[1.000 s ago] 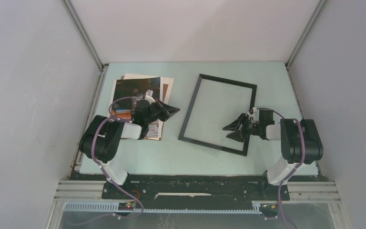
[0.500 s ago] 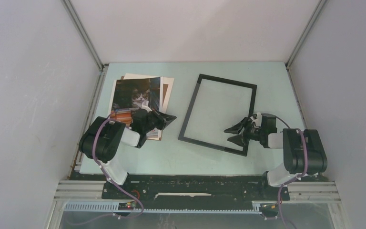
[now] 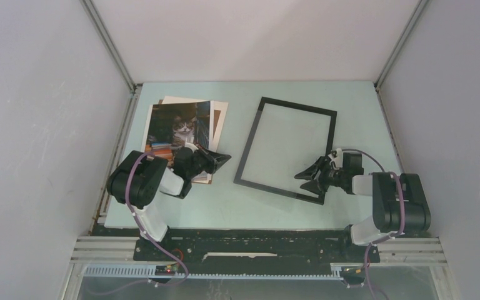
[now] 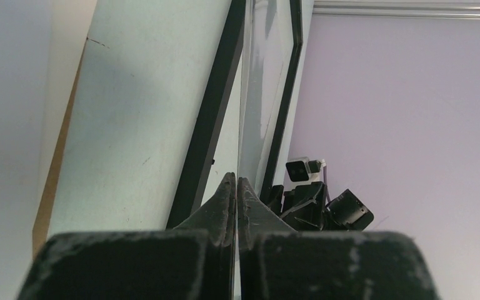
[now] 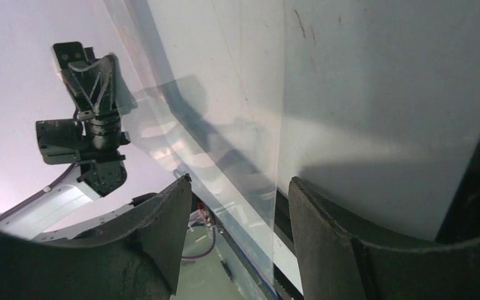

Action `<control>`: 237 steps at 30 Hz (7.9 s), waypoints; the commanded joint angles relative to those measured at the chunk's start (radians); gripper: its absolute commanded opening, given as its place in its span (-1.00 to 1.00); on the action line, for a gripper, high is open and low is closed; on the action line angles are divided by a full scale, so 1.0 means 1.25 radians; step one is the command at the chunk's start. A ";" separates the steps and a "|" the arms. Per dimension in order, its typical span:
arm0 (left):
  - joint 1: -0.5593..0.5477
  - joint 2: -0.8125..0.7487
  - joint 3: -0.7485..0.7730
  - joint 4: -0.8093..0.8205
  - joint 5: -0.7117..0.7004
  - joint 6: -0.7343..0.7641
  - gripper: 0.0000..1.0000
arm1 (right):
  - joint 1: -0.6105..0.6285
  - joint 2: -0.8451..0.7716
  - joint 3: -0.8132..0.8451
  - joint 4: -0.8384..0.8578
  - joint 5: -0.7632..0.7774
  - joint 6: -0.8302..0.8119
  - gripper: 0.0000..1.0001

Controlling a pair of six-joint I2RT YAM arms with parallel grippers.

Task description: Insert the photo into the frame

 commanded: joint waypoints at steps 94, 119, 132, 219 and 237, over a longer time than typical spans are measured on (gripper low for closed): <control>-0.151 -0.092 0.406 -0.211 0.061 0.608 -1.00 | -0.157 -0.062 0.257 -0.324 0.361 -0.179 0.09; -0.163 0.097 0.519 -0.081 0.030 0.241 -1.00 | -0.155 0.125 0.359 -0.273 0.307 -0.165 -0.18; -0.164 0.152 0.552 -0.087 -0.003 0.185 -1.00 | -0.142 0.145 0.360 -0.248 0.292 -0.154 -0.33; -0.179 0.222 0.804 -0.732 -0.073 0.335 -0.32 | -0.131 0.160 0.367 -0.255 0.271 -0.165 -0.35; -0.190 0.264 0.831 -0.661 -0.018 0.311 -0.79 | -0.131 0.165 0.362 -0.239 0.264 -0.160 -0.35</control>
